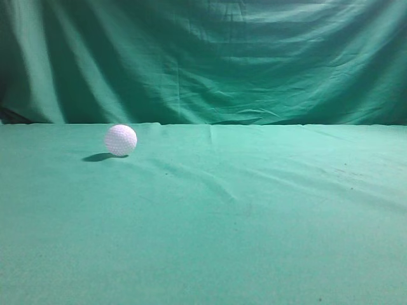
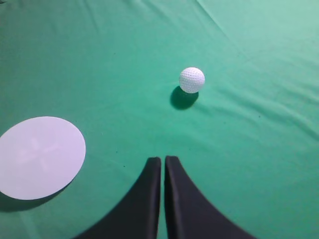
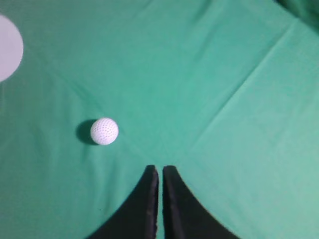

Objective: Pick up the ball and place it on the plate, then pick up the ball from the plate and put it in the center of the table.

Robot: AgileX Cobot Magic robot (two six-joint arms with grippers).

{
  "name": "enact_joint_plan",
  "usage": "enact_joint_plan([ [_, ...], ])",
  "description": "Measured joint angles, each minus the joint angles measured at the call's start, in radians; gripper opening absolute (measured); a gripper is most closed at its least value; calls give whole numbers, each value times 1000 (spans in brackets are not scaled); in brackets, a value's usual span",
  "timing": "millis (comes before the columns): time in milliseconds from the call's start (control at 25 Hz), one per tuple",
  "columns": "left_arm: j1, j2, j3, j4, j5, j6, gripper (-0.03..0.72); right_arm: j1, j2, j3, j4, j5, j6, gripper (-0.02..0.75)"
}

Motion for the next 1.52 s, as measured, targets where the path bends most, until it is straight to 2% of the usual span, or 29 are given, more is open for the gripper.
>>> enact_joint_plan([
  [240, 0, -92, 0, -35, 17, 0, 0, -4, -208, 11, -18, 9, 45, 0],
  [360, 0, -168, 0, -39, 60, 0, 0, -4, -336, 89, -18, 9, 60, 0],
  [600, 0, -300, 0, -41, 152, 0, 0, -4, -613, 416, -18, -12, 67, 0],
  [960, 0, -431, 0, -41, 245, 0, 0, -4, -1041, 949, -18, -282, 81, 0],
  [1160, 0, -461, 16, -36, 229, 0, 0, -4, -1272, 1185, 30, -368, 83, 0],
  [1520, 0, -468, 148, -63, 79, 0, 0, -4, -1572, 1531, 147, -606, 83, 0],
])
